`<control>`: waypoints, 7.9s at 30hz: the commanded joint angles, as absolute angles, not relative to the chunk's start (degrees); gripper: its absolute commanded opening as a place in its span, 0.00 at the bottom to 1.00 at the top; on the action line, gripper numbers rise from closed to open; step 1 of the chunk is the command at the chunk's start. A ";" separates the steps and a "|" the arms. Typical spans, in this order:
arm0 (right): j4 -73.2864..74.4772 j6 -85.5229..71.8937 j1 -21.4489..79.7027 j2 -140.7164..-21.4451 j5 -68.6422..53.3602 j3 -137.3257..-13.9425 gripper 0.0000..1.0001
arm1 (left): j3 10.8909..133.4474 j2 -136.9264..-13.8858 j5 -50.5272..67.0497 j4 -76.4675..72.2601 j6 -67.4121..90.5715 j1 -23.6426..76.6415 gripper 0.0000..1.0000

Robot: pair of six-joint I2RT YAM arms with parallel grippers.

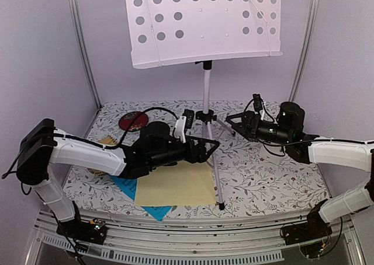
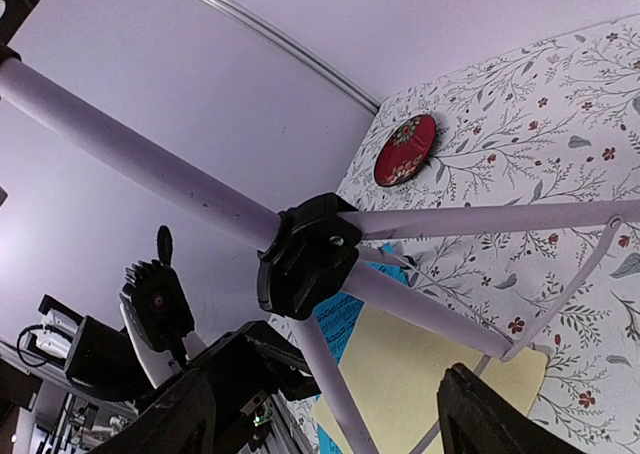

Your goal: Pack up the instrument practice props

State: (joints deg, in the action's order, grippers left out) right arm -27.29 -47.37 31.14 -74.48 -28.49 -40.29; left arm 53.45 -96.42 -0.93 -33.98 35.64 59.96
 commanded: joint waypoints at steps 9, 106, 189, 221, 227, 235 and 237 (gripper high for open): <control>-33.41 -50.15 29.94 -84.96 -37.71 -48.66 0.59 | 60.09 -103.36 -4.49 -32.83 32.31 59.02 0.54; -24.16 44.47 37.60 -74.92 1.30 -45.15 0.02 | 62.49 -103.97 19.26 -24.96 12.70 54.72 0.00; -56.61 -82.35 38.32 -85.72 -16.63 -37.96 0.36 | 60.61 -103.68 5.32 -24.35 22.23 56.42 0.07; -54.33 -81.40 36.36 -84.73 -14.39 -37.99 0.44 | 58.71 -101.98 5.27 -24.35 22.90 57.10 0.02; -54.39 -81.83 36.22 -85.71 -15.27 -38.76 0.44 | 58.80 -102.35 5.22 -24.44 23.19 57.27 0.02; -53.78 -81.77 36.56 -84.68 -15.59 -37.38 0.45 | 59.63 -102.81 5.09 -24.48 23.26 57.36 0.02; -52.86 -81.74 36.57 -83.67 -14.21 -35.83 0.48 | 59.75 -102.92 5.01 -24.83 23.44 57.35 0.02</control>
